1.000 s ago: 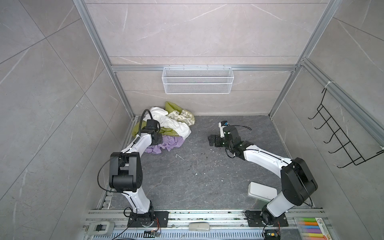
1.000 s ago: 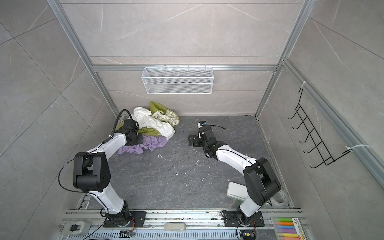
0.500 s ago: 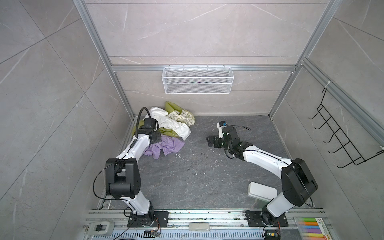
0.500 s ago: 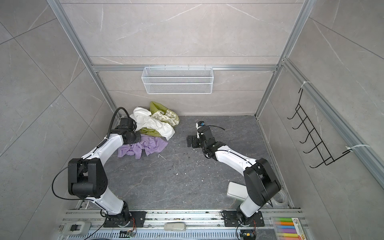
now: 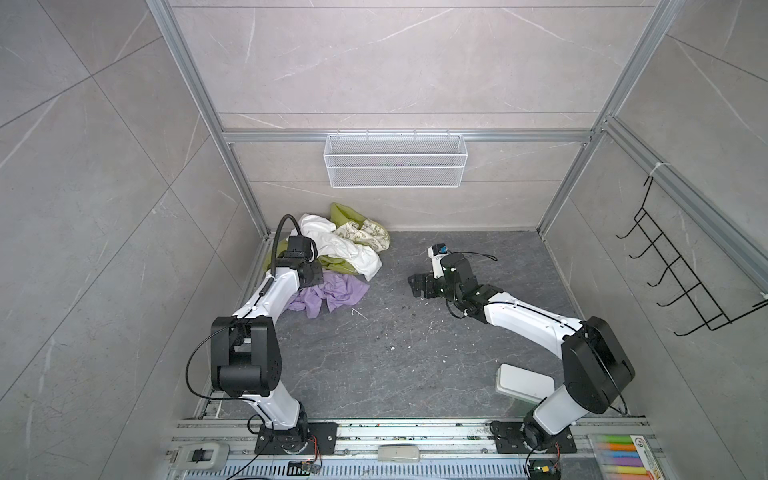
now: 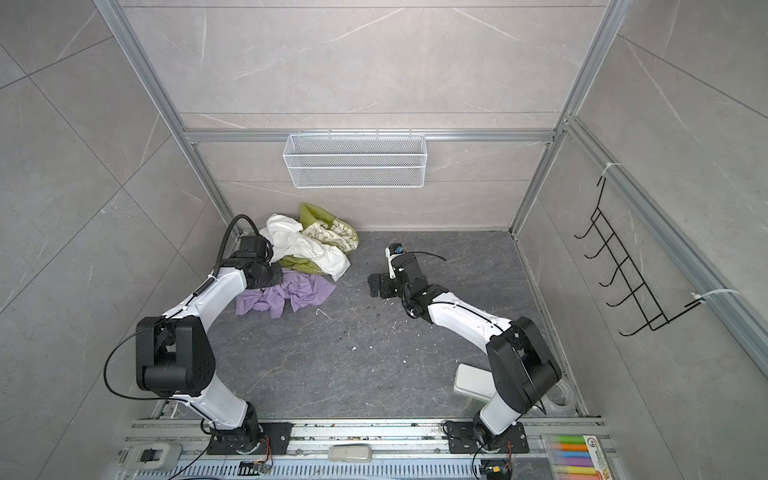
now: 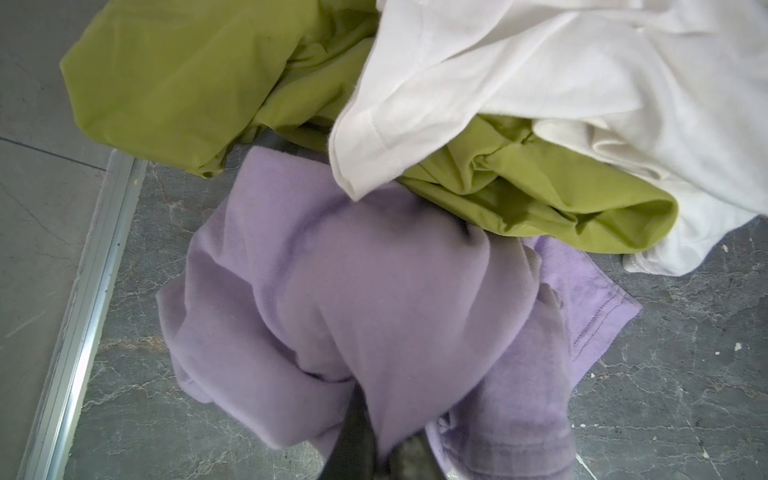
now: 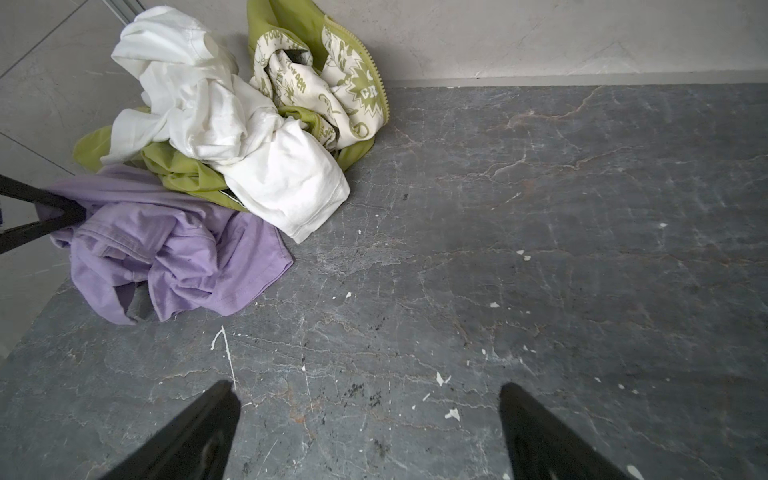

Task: Pick out a specific cloth from the pile
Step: 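Lift the purple shirt with the left gripper out of the pile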

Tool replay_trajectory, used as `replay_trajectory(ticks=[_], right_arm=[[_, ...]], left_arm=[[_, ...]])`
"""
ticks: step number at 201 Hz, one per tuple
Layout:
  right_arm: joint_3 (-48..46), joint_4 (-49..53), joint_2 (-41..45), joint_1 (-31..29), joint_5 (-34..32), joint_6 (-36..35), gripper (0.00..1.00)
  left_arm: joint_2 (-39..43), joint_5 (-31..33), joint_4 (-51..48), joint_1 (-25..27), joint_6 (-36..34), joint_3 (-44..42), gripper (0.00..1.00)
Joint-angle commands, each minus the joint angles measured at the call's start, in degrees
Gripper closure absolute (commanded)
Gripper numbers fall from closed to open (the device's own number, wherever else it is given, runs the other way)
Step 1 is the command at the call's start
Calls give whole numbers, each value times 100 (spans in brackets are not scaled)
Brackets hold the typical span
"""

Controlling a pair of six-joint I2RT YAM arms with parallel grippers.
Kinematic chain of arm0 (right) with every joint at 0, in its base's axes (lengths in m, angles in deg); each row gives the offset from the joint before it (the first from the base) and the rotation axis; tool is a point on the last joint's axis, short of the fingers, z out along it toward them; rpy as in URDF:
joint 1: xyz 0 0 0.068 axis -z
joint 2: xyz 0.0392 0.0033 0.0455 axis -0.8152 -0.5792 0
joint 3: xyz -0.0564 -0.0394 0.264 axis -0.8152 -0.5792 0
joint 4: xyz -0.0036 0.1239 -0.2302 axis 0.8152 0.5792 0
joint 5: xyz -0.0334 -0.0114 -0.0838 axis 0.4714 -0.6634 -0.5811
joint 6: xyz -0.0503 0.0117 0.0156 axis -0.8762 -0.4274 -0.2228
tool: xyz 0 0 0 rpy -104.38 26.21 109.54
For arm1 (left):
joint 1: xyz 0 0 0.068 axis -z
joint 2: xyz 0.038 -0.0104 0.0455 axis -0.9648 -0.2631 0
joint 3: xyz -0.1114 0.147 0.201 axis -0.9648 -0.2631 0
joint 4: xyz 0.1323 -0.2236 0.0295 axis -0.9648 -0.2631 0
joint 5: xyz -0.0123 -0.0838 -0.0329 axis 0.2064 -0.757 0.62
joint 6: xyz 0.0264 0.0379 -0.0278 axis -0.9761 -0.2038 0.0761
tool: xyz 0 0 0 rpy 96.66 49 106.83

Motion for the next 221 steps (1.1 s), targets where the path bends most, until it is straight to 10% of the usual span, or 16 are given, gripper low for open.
replay_trajectory(ticks=[1,221], right_arm=[[115,-160,133,-50,125,-166,0],[197,-524,-36,-336,854,-576,0]], left_arm=[[192,-139,187,-13,52,196,100],[492,-696,305,-13,221,762,100]])
